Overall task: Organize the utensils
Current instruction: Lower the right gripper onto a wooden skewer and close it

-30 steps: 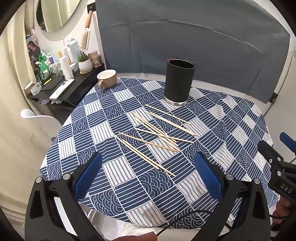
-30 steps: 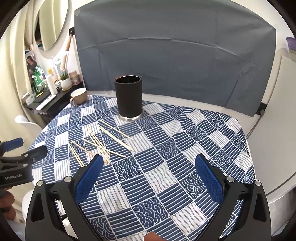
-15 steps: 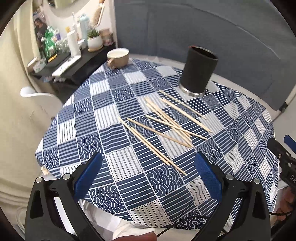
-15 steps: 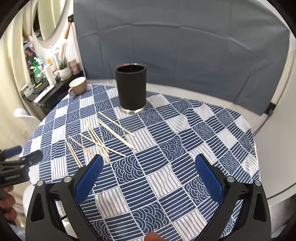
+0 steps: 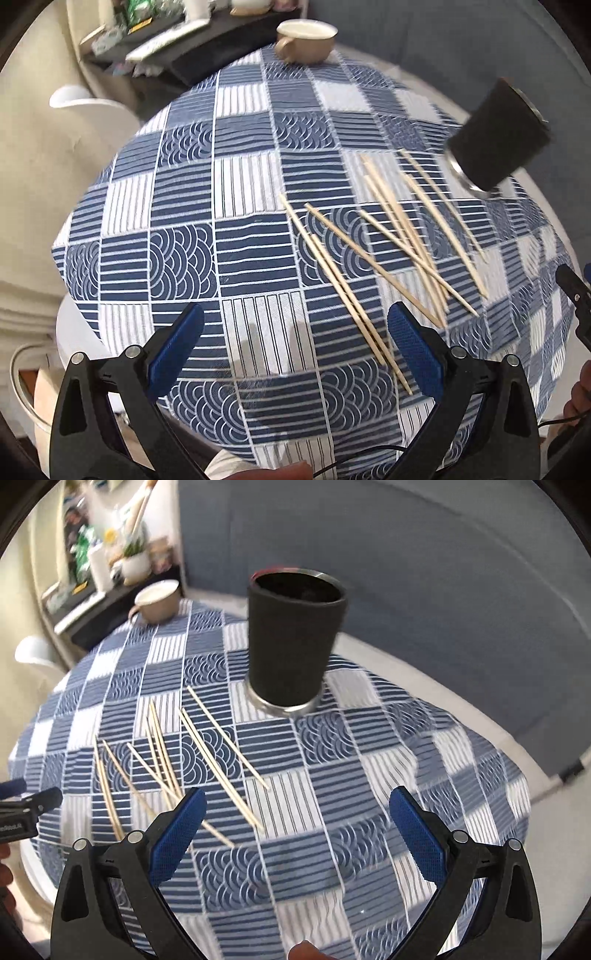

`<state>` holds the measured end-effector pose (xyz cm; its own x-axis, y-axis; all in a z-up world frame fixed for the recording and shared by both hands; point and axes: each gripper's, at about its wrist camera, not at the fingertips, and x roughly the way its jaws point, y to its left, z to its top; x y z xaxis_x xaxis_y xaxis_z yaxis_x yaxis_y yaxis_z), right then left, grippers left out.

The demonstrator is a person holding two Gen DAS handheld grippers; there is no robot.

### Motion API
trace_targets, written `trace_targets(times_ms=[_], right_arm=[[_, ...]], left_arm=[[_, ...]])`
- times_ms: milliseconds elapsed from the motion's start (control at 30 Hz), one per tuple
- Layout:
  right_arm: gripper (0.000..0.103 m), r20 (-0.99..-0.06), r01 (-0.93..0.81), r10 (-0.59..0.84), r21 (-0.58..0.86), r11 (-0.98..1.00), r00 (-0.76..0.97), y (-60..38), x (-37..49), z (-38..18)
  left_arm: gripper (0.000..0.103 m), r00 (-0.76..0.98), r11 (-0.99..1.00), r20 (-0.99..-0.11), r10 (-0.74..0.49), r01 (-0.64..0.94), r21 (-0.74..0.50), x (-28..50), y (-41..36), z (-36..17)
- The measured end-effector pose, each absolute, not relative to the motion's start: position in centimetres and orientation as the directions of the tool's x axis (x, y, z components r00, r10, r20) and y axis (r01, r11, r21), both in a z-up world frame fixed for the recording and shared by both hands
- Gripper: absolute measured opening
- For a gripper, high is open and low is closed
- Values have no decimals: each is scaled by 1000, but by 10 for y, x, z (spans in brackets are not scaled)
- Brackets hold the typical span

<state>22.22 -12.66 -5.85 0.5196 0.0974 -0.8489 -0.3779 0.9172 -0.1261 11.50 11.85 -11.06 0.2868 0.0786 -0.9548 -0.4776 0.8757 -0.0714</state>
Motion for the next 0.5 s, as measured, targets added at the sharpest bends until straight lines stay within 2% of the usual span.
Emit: trace_targets(times_ms=[167,267,500], right_arm=[[95,-886,-493,110,-144,858,450,-97,263,-93],[95,-881,-552,96,-202,809,464,-80,279,-112],[95,-884,-655,119,-238,717,451,-50,305,-141]], left_arm=[[97,222,842,-973,57,-535,-73,128,128,-137],[97,182,827,-982,54,-560,-58,134,133,-150],[97,102,778,-994,34,-627,-38,141,143,-171]])
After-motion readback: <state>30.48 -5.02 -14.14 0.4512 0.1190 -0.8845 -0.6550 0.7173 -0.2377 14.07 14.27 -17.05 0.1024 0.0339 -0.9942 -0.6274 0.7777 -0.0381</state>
